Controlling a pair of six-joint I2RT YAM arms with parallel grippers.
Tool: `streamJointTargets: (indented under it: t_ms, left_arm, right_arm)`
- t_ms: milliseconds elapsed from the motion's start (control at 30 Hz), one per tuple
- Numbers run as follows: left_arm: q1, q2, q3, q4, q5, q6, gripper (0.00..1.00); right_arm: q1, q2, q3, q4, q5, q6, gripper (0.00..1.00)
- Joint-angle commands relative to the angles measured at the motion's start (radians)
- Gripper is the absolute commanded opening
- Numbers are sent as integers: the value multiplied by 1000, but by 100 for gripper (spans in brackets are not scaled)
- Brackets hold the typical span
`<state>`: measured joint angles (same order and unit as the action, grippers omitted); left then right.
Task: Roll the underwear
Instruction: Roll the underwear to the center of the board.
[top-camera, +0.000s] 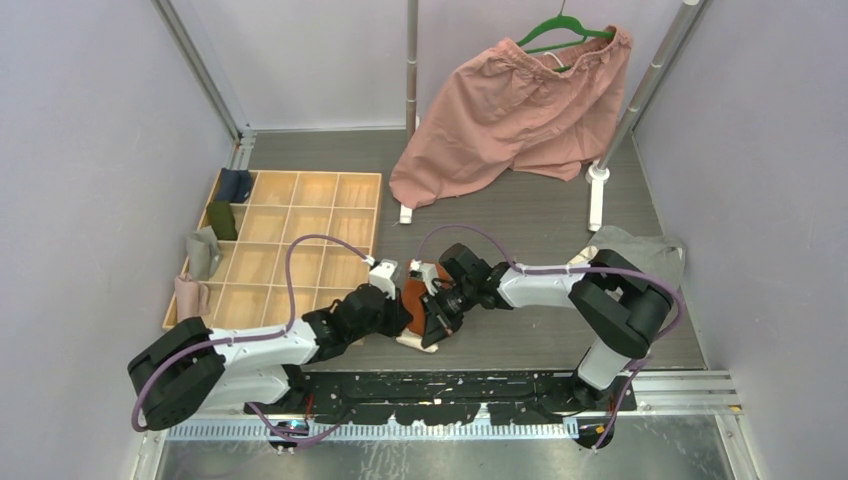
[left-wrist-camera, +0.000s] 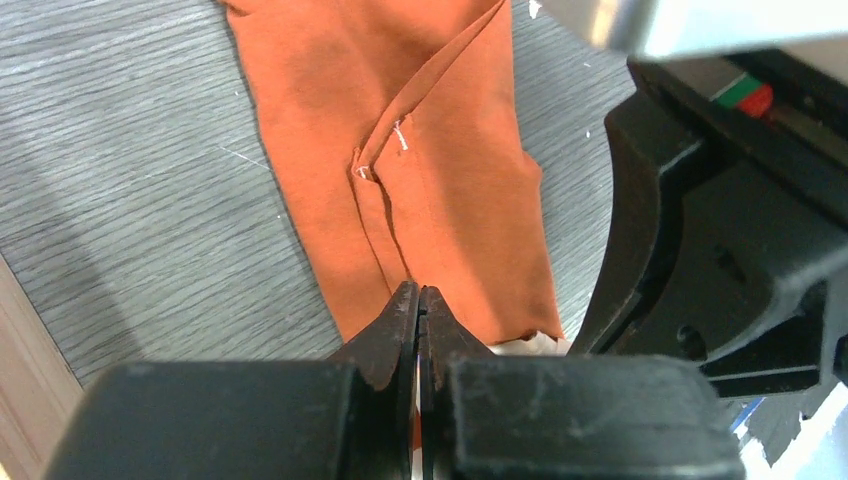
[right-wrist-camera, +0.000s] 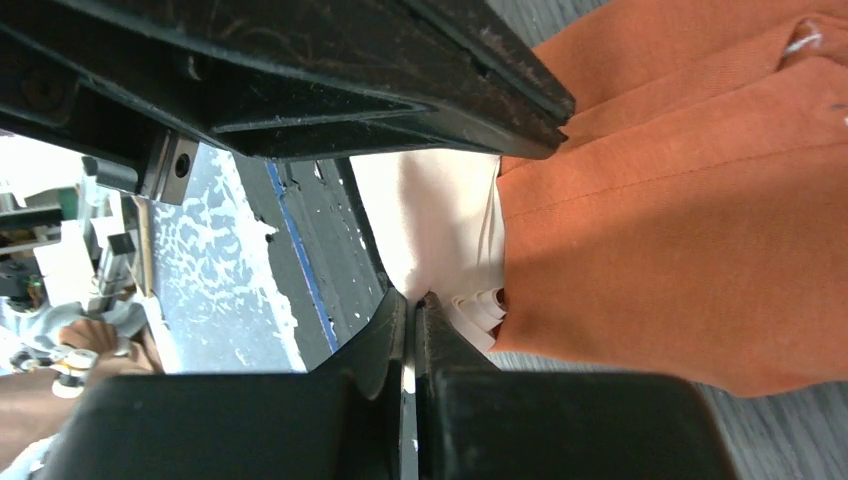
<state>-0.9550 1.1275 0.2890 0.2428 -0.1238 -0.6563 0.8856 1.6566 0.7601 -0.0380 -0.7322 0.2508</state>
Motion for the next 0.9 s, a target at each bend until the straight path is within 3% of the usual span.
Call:
streamJointTargets:
  t_ms: [0,400,867]
  left_arm:
    - [4,23,10,29,-21,-7,1]
    - [4,144,39,40,-7,6,1]
    - [4,144,42,30,-16,9,1]
  right_arm:
    - [-30,24,46,-10,-69,51,4]
    - [-71,62,109,-85,-54,32,5]
    - [-82,94,171,-240,75,-75,6]
